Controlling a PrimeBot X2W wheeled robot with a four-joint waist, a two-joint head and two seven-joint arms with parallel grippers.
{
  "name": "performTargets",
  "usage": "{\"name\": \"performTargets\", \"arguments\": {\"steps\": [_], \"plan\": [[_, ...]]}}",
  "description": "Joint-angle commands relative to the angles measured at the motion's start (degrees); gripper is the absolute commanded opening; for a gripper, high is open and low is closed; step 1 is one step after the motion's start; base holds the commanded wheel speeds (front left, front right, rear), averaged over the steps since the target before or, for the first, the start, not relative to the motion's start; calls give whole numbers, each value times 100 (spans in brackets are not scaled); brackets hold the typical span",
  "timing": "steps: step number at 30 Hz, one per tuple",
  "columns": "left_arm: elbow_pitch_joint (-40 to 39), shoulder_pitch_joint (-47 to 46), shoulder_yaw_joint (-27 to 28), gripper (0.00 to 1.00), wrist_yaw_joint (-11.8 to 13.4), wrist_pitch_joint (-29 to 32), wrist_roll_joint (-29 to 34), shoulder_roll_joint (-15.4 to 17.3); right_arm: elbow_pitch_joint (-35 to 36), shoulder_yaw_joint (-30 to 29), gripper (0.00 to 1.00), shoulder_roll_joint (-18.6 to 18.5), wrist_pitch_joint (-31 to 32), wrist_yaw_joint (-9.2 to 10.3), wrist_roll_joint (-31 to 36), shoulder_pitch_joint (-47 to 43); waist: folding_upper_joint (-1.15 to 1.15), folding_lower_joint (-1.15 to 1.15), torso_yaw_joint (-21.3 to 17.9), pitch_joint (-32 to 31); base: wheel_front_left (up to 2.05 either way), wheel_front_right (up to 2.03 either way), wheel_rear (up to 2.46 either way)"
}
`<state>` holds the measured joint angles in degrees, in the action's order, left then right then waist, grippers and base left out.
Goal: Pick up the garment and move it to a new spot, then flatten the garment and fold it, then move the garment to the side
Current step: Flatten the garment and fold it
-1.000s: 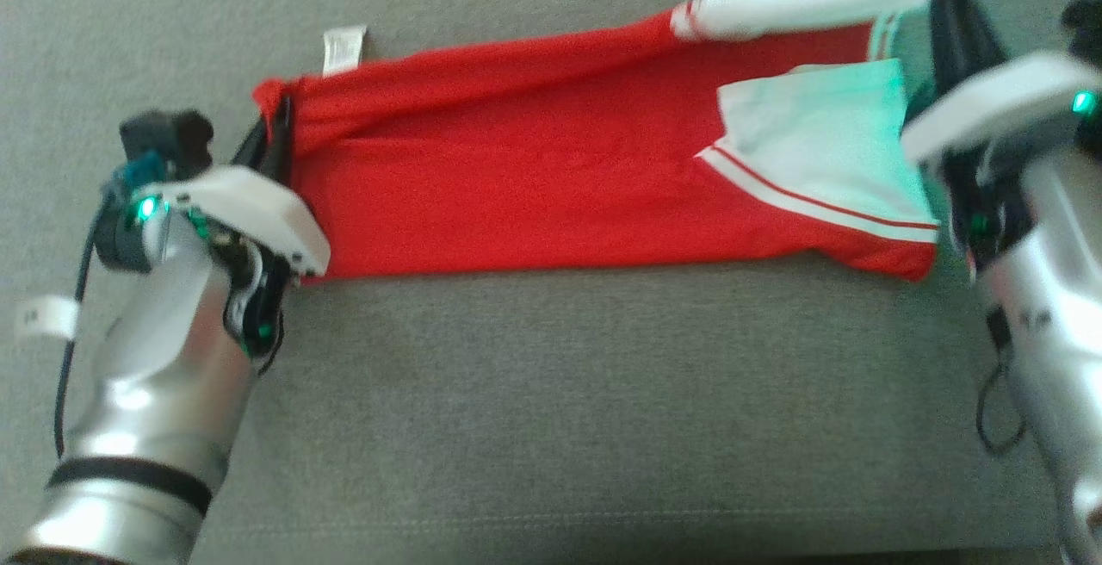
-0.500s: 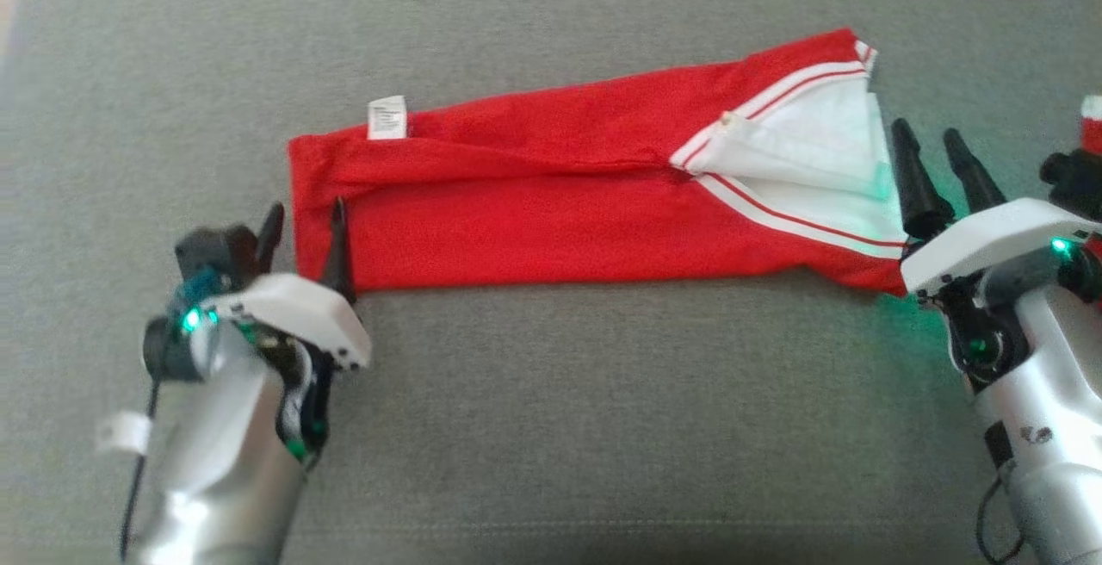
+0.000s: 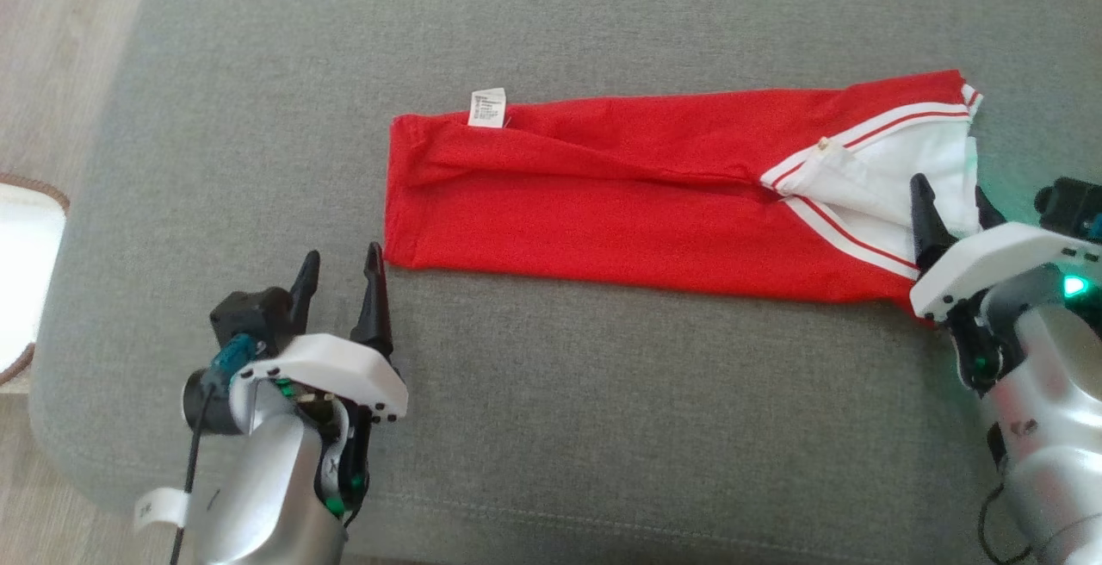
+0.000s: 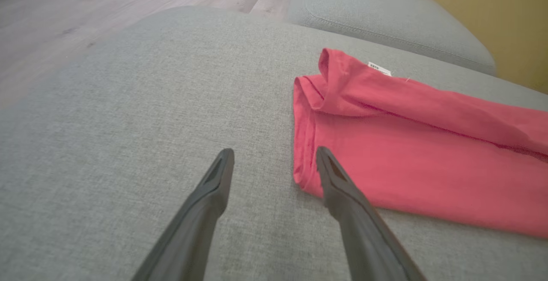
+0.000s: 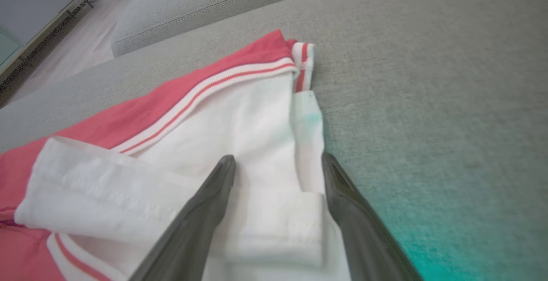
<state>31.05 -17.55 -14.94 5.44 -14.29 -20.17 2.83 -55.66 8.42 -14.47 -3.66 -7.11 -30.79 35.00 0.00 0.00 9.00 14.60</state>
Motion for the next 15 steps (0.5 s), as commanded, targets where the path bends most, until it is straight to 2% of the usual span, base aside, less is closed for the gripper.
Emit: {"name": "performTargets", "arguments": {"steps": [1, 2, 3, 4, 5, 9, 15], "plan": [[-208, -73, 246, 100, -44, -71, 66, 50, -14, 126, 100, 82, 82, -37, 79, 66, 0, 0, 33, 19, 0, 0, 0], [-218, -62, 275, 100, -62, -71, 96, 41, -91, 170, 93, 123, 169, -37, 102, 80, 0, 0, 39, 23, 0, 0, 0], [-224, -52, 303, 100, -77, -71, 123, 34, -137, 227, 61, 170, 258, -37, 101, 85, 0, 0, 40, 24, 0, 0, 0], [-226, -40, 332, 100, -87, -71, 145, 28, -144, 272, 16, 208, 302, -37, 79, 90, 0, 0, 35, 24, 0, 0, 0], [-227, -31, 361, 100, -94, -71, 163, 23, -146, 330, 0, 226, 349, -37, 65, 90, 0, 0, 25, 23, 0, 0, 0], [-209, -9, 439, 100, -117, -71, 215, 11, -78, 323, 0, 152, 145, -37, -57, 135, 0, 0, -65, -19, 0, 0, 0], [-172, 36, 394, 100, -171, -71, 148, 7, 44, 47, 0, -223, -501, -37, -200, 319, 0, 0, -248, -174, 0, 0, 0]]}}
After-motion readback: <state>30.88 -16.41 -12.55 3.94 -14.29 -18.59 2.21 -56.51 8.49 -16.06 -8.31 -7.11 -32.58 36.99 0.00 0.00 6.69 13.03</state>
